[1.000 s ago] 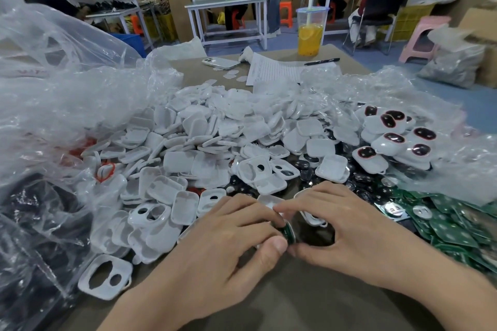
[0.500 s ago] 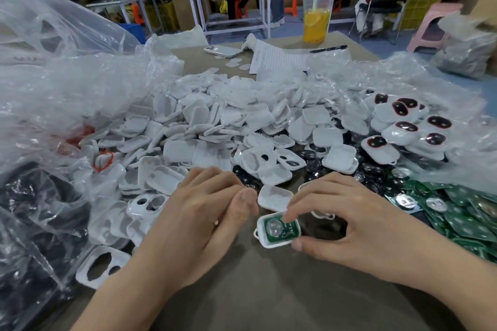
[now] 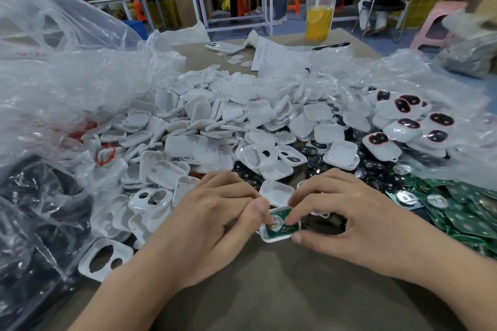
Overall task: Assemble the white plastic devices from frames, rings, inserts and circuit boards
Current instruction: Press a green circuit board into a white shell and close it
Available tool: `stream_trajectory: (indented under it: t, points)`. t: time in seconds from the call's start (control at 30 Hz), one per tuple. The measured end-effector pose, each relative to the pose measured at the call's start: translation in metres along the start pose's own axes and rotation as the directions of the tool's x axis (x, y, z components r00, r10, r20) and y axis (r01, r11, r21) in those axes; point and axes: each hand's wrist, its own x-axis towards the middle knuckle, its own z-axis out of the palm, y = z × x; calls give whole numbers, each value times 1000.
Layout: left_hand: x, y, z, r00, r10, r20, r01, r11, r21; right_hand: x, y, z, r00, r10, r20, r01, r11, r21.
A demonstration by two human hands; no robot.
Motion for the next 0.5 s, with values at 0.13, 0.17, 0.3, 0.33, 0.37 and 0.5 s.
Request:
stream_trajectory:
  t: [0.13, 0.17, 0.3, 0.33, 0.37, 0.5]
  points:
    - [1, 1, 2, 1000, 4, 12, -4, 1000, 21, 0, 0, 0, 1000, -5, -4, 5, 1000, 3]
    - [1, 1, 3, 1000, 0, 15, 0, 1000, 27, 0, -1, 0, 1000, -4, -3, 4, 1000, 2]
    - [1, 2, 5, 1000, -20, 10, 19, 998, 58, 0, -2, -2, 1000, -4, 2, 4, 1000, 0]
    - [1, 1, 5, 1000, -24, 4, 24, 998, 60, 0, -2, -2, 1000, -4, 4, 4, 1000, -1]
    - [0, 1, 6, 1000, -27, -3, 27, 998, 58, 0, -2, -2, 1000, -4, 5, 4, 1000, -3]
    - [0, -2, 8, 996, -36, -81, 35, 999, -19, -1, -4, -2, 1000, 2, 9, -2, 1000, -13]
